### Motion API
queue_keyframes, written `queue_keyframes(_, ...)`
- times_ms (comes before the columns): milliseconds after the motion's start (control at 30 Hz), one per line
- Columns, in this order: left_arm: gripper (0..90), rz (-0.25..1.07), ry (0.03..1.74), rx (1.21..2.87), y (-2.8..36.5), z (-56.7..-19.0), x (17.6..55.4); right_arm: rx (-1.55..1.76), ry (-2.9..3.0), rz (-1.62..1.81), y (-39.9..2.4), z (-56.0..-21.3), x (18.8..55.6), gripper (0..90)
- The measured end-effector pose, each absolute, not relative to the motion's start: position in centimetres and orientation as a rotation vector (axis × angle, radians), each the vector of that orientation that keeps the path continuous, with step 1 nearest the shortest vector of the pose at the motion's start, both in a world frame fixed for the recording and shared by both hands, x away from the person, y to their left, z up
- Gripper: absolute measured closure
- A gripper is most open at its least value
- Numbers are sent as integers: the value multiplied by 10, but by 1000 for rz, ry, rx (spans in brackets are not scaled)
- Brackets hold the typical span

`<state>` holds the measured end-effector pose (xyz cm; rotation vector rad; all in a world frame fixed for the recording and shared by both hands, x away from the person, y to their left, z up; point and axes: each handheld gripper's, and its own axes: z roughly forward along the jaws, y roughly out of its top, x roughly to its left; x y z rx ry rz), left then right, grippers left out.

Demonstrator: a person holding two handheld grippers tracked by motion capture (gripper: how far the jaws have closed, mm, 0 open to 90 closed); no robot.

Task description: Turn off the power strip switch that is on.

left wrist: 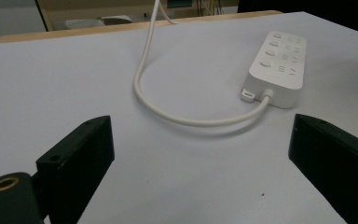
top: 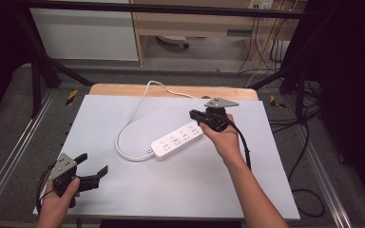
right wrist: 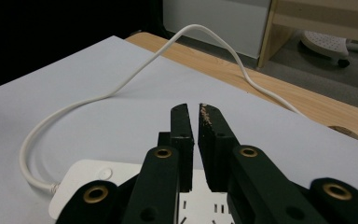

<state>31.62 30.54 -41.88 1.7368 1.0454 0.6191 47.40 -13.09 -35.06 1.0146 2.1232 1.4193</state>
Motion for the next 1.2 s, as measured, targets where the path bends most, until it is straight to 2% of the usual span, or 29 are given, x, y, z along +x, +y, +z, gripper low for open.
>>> queue_keyframes(467, 65, 629, 1042, 1740, 306, -418, 316, 1043, 2172, 1381, -123, -360, 481, 900)
queue_keyframes(1200, 65, 623, 1035, 1741, 305, -418, 316, 1045, 2213, 1329, -110, -372, 484, 900)
